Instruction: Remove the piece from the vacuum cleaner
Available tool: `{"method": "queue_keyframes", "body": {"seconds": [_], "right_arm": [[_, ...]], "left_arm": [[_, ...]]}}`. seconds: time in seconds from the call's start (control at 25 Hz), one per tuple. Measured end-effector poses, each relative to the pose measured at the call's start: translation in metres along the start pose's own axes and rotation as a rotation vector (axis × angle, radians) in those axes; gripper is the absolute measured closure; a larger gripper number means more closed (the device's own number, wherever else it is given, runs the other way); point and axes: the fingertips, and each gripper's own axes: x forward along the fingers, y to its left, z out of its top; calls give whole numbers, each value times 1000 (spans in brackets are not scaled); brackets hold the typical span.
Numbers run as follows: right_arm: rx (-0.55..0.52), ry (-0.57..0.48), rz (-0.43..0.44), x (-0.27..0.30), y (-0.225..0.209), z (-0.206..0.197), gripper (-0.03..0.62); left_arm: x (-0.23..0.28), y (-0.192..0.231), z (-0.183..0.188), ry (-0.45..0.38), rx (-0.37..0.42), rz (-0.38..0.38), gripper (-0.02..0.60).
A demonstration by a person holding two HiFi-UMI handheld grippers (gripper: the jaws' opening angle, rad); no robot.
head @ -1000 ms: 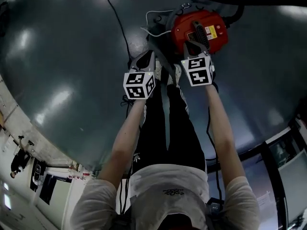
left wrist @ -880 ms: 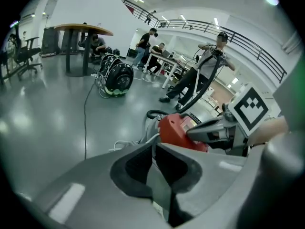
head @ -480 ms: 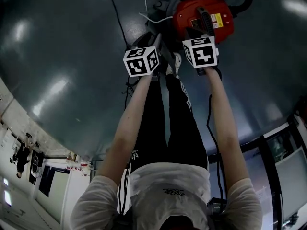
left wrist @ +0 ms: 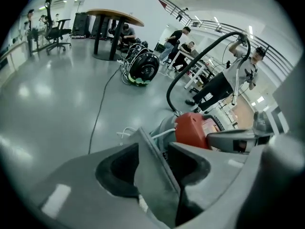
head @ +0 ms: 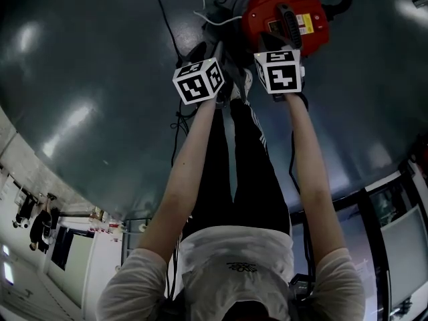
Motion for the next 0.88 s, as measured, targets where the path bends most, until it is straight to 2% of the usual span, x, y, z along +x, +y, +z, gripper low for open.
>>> {"method": "queue_keyframes", "body": {"seconds": [0.16, 0.28, 0.56, 0.72, 0.76, 0.8, 0.88], "right_arm": [[2, 0, 9, -1, 0, -1, 571], [-1, -9, 11, 0, 1, 0, 571], [-11, -23, 18, 0, 1, 0, 571], [-17, -26, 19, -3, 2, 0, 571], [-19, -25, 22, -3, 3, 1, 571], [-22, -25, 25, -3, 3, 1, 571], [-31, -29, 31, -2, 3, 2, 571]], "left_arm": [[4, 5, -15, 38, -36, -1, 394], [16, 2, -20, 65, -31, -14, 390], [27, -22, -13, 53, -41, -83, 390], [35, -17, -29, 116, -29, -38, 389], [36, -11, -35, 141, -36, -20, 404], [36, -6, -39, 158, -36, -8, 467], [35, -3, -41, 164, -17, 3, 523]]}}
